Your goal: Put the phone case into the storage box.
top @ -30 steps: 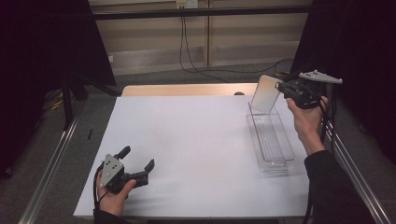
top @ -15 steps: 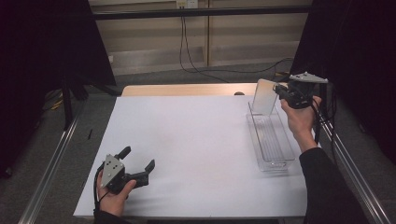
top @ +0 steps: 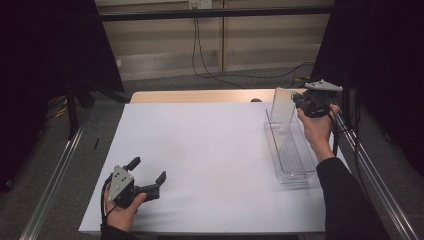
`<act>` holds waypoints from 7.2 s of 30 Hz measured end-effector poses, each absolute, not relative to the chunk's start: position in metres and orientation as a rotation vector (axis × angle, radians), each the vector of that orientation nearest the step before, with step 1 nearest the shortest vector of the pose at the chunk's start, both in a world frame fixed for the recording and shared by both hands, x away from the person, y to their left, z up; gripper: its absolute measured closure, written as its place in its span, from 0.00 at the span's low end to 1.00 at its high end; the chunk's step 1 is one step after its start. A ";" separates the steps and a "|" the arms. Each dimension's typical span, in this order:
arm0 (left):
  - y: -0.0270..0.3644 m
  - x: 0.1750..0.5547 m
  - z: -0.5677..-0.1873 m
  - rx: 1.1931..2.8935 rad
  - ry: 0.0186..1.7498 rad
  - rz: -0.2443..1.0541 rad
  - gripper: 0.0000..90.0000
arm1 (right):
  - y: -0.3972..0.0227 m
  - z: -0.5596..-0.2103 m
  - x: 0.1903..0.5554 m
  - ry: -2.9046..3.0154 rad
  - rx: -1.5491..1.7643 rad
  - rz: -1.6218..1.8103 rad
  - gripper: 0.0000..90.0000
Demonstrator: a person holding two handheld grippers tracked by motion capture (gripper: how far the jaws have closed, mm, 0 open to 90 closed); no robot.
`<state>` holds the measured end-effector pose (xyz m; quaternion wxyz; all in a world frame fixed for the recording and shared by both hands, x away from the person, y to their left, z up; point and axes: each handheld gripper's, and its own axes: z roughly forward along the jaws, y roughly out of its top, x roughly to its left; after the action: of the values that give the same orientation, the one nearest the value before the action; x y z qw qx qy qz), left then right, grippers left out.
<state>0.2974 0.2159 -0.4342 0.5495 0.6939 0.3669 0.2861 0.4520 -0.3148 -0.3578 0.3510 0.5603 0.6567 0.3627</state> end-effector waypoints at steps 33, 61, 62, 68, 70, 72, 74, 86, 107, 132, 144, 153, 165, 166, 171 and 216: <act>0.214 0.299 -0.435 1.655 0.862 0.669 0.03 | -0.320 -0.378 0.468 1.813 1.452 0.870 0.94; 0.216 0.300 -0.435 1.641 0.877 0.676 0.04 | -0.322 -0.378 0.490 1.820 1.469 0.868 0.92; 0.216 0.300 -0.435 1.646 0.875 0.678 0.04 | -0.323 -0.379 0.490 1.819 1.472 0.866 0.92; 0.217 0.300 -0.435 1.645 0.875 0.680 0.04 | -0.324 -0.378 0.491 1.822 1.486 0.869 0.92; 0.217 0.300 -0.435 1.644 0.874 0.682 0.04 | -0.324 -0.378 0.491 1.821 1.486 0.874 0.92; 0.217 0.300 -0.435 1.640 0.877 0.681 0.04 | -0.324 -0.378 0.492 1.818 1.490 0.875 0.92; 0.217 0.301 -0.435 1.641 0.878 0.676 0.04 | -0.323 -0.378 0.492 1.812 1.506 0.875 0.92; 0.219 0.301 -0.435 1.638 0.886 0.678 0.04 | -0.325 -0.378 0.492 1.795 1.525 0.901 0.91; 0.218 0.301 -0.436 1.635 0.893 0.673 0.04 | -0.330 -0.375 0.485 1.783 1.529 0.956 0.76; 0.219 0.301 -0.434 1.621 0.896 0.681 0.04 | -0.331 -0.376 0.473 1.768 1.471 1.075 0.16; 0.223 0.300 -0.432 1.592 0.911 0.683 0.05 | -0.333 -0.384 0.465 1.736 1.431 1.095 0.14; 0.220 0.303 -0.431 1.596 0.915 0.689 0.05 | -0.334 -0.388 0.456 1.674 1.388 1.108 0.16; 0.224 0.301 -0.428 1.586 0.898 0.690 0.05 | -0.340 -0.390 0.447 1.646 1.302 1.184 0.13; 0.224 0.301 -0.428 1.582 0.894 0.686 0.05 | -0.340 -0.390 0.446 1.645 1.303 1.183 0.13; 0.222 0.299 -0.428 1.599 0.872 0.678 0.05 | -0.337 -0.392 0.439 1.648 1.306 1.213 0.04; 0.219 0.295 -0.427 1.585 0.871 0.664 0.05 | -0.348 -0.395 0.376 1.596 1.212 1.302 0.00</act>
<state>0.2945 0.2188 -0.4275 0.5709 0.6753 0.3713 0.2831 0.3756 -0.3484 -0.3955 0.3671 0.4717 0.6211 0.5069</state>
